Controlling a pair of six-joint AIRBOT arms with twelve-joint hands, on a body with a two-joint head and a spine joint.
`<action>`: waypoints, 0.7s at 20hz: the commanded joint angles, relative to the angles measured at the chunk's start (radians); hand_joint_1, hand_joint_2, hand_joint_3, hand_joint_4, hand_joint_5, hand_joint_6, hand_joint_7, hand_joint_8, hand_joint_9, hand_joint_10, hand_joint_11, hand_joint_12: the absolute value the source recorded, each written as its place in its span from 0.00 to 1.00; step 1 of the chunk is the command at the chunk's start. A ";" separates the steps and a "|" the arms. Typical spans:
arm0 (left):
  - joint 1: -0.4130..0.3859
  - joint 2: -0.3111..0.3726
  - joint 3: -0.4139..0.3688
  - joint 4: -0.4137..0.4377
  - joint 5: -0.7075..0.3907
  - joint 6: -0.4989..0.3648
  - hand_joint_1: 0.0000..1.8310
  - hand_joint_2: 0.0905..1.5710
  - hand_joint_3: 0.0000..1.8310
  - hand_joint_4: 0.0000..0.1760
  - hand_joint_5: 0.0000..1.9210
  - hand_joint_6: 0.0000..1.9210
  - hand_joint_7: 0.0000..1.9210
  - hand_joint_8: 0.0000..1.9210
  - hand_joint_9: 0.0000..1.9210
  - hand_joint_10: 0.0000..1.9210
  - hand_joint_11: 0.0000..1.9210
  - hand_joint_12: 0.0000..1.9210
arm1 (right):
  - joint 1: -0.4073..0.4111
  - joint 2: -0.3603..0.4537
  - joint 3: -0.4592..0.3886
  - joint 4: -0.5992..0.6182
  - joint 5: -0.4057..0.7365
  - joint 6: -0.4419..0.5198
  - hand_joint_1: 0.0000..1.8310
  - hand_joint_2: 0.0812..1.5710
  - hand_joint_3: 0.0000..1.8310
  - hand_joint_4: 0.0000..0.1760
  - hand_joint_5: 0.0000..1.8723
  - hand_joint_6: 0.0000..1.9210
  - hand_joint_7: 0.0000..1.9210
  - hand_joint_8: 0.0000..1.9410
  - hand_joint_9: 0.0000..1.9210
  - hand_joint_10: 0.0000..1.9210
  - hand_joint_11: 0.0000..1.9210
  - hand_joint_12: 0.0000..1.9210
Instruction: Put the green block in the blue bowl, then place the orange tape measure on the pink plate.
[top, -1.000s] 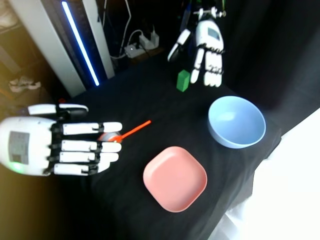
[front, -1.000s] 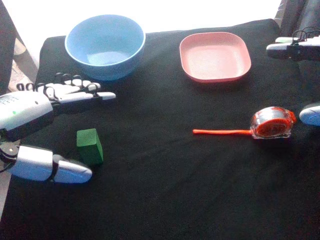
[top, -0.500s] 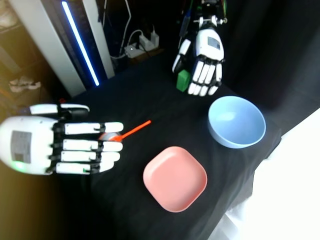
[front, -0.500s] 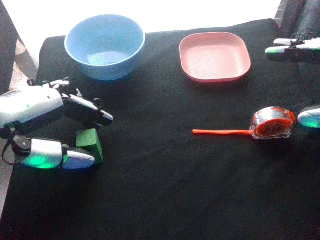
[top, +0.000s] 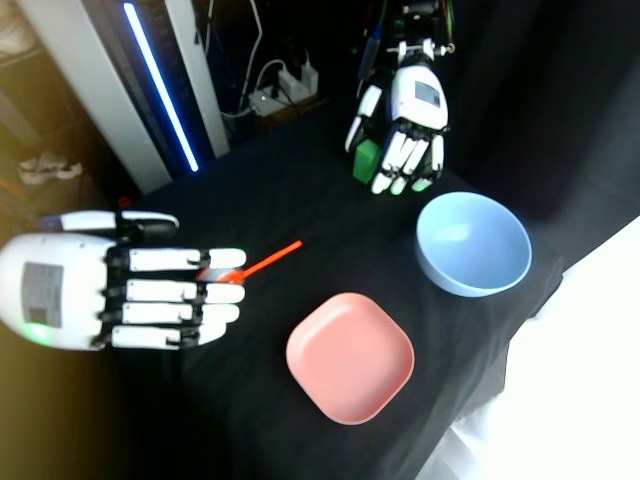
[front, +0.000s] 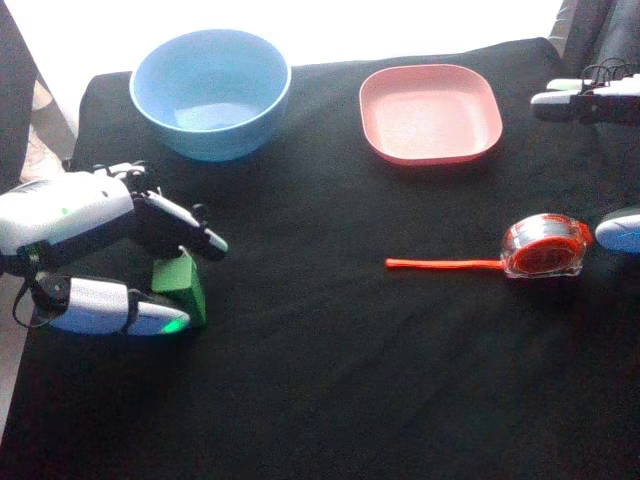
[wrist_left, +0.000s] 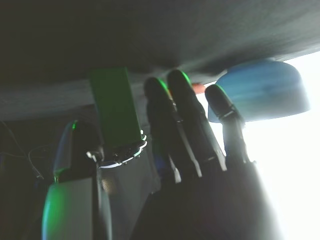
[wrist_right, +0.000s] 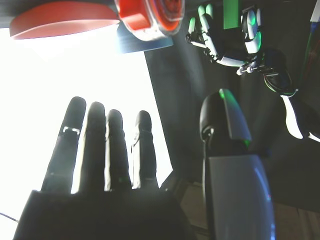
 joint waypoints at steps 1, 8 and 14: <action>-0.014 0.000 0.004 -0.021 -0.118 -0.005 0.68 0.69 0.00 0.00 0.49 0.38 0.55 0.54 0.45 0.35 0.12 0.84 | 0.011 -0.001 0.004 0.045 0.111 0.010 0.47 0.64 0.00 0.56 0.18 0.00 0.11 0.00 0.13 0.00 0.00 0.45; -0.037 0.035 -0.008 -0.021 -0.189 -0.005 0.68 0.72 0.00 0.00 0.48 0.41 0.47 0.72 0.28 0.77 0.09 1.00 | 0.011 0.033 -0.010 0.031 0.111 0.030 0.43 0.63 0.00 0.69 0.17 0.00 0.11 0.00 0.15 0.00 0.00 0.57; -0.067 0.090 -0.036 -0.024 -0.323 0.013 0.68 0.70 0.00 0.00 0.54 0.33 0.48 0.69 0.33 0.71 0.11 0.98 | 0.012 0.040 -0.021 0.035 0.112 0.029 0.43 0.64 0.00 0.44 0.18 0.00 0.10 0.00 0.12 0.00 0.00 0.42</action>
